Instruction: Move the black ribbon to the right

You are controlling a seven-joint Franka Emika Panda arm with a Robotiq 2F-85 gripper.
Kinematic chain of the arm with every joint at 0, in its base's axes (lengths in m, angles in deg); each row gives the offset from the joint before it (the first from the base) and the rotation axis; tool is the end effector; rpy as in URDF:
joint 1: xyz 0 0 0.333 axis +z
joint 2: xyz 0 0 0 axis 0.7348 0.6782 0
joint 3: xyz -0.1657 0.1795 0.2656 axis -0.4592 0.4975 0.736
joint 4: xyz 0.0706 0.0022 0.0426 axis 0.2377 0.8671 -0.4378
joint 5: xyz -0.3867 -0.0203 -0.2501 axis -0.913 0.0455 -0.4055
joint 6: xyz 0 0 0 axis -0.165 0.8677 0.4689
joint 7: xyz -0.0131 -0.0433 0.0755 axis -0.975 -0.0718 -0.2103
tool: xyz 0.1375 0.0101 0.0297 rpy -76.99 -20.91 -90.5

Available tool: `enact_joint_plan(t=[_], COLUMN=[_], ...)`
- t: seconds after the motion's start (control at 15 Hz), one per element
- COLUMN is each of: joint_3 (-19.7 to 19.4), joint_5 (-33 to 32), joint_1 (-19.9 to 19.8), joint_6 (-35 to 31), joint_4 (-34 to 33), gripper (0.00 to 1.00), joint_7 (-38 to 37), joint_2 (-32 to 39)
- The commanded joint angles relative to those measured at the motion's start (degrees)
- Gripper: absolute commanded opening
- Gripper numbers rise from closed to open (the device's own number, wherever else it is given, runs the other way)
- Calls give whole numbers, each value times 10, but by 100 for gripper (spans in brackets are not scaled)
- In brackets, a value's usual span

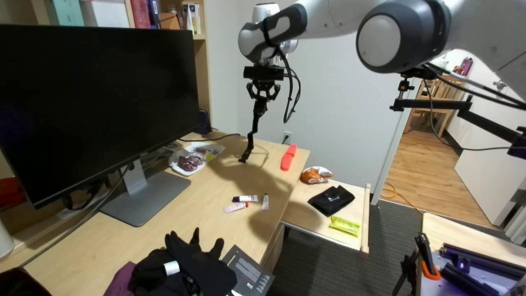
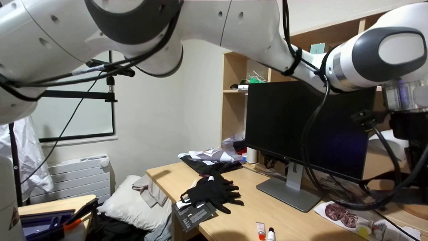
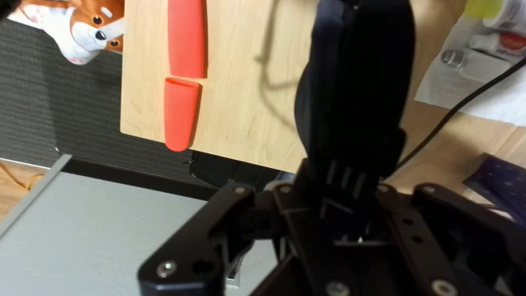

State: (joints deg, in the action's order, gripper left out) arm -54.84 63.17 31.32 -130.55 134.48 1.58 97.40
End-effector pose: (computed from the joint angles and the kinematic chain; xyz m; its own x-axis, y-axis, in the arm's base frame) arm 0.8285 -0.3776 0.3049 0.4397 -0.8678 0.2316 -0.8921 -0.4518 0.0008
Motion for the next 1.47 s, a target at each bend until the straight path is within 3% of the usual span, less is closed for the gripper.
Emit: enact_joint_plan(t=[0.0,0.4,0.47,0.73,0.8,1.4], joint_3=[-4,28,12,13,12,26], joint_5=[1,24,6,6,6,40], joint_1=[-16,-36,-22,-22,-22,-44], joint_6=[50,45,32,31,31,125], joint_4=[-80,-96,-60,-59,-59,-186], gripper=[8,8,9,12,9,8], joint_7=[-60,-36,-49,-49,-49,-218], joint_2=[67,106,88,91,91,193])
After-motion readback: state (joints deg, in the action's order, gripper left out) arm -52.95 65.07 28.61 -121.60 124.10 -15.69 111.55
